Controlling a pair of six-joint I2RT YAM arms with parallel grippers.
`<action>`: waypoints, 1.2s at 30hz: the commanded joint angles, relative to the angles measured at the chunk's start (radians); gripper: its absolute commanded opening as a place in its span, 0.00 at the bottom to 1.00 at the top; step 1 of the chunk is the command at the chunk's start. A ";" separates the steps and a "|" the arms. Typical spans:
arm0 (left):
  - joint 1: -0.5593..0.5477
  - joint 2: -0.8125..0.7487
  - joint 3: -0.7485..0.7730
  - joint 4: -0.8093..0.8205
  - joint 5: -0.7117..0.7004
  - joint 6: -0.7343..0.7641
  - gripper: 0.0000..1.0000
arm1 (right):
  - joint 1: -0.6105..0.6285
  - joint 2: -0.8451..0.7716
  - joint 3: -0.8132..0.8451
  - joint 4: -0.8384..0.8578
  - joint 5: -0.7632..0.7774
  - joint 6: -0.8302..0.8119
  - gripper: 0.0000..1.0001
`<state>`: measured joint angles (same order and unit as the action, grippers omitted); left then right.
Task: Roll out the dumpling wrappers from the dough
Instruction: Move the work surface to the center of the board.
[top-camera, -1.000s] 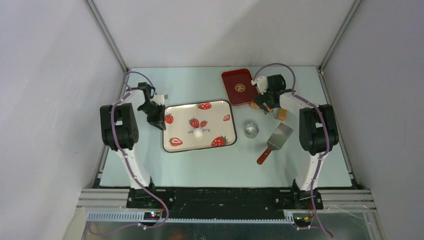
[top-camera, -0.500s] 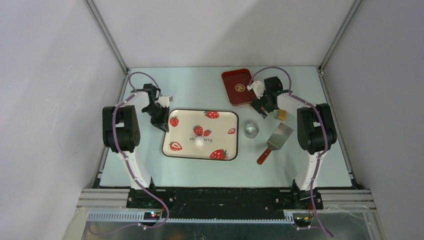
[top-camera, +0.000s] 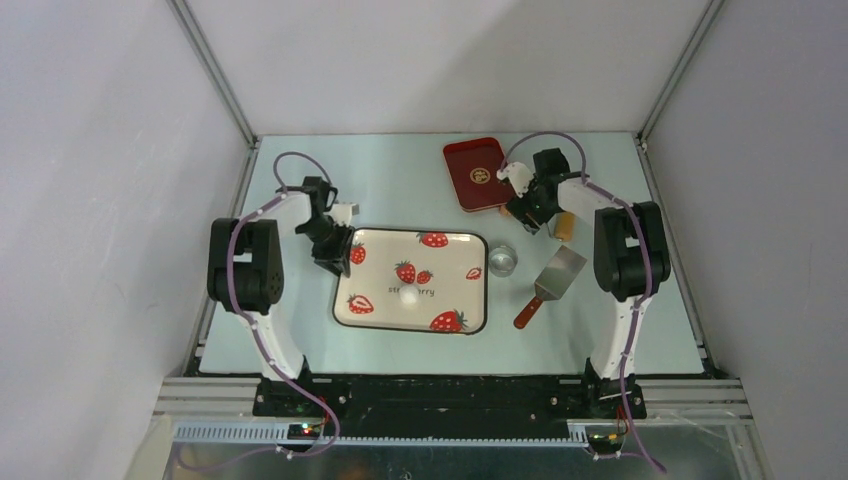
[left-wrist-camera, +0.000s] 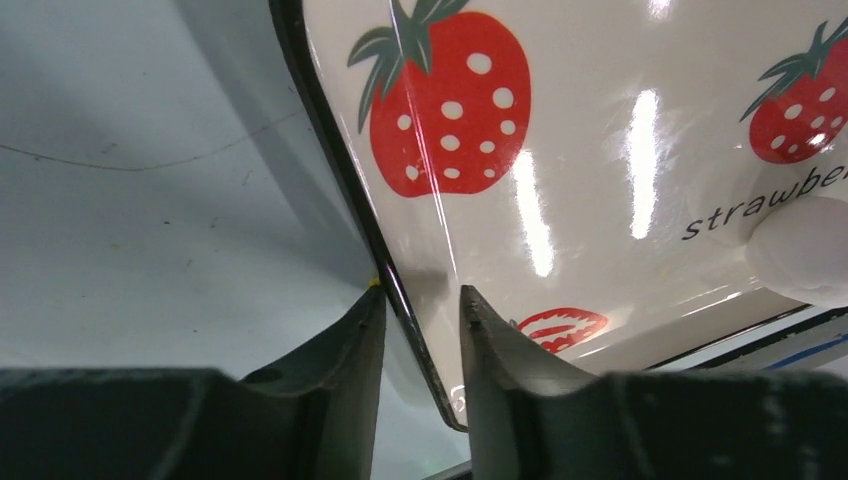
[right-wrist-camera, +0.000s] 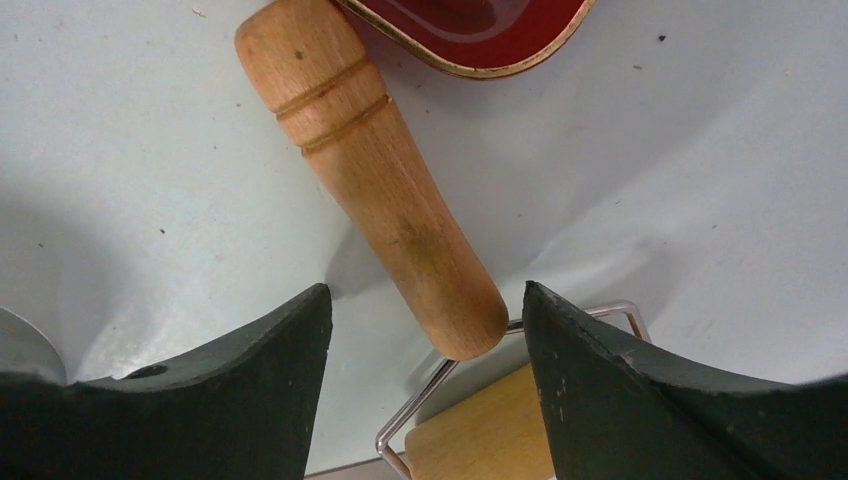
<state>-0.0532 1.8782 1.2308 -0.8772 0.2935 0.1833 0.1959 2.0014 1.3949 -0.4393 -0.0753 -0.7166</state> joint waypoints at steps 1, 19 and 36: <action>-0.006 -0.073 -0.002 -0.009 -0.014 -0.012 0.41 | -0.030 0.063 0.052 -0.162 -0.065 -0.020 0.72; -0.018 -0.083 -0.147 -0.030 0.157 0.047 0.57 | -0.061 0.097 0.078 -0.216 -0.120 -0.014 0.56; 0.062 -0.203 -0.050 -0.084 0.233 0.088 0.86 | -0.068 0.077 0.105 -0.240 -0.113 -0.002 0.00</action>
<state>-0.0444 1.7569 1.0977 -0.9360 0.4770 0.2455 0.1398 2.0609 1.4986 -0.6075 -0.1894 -0.7341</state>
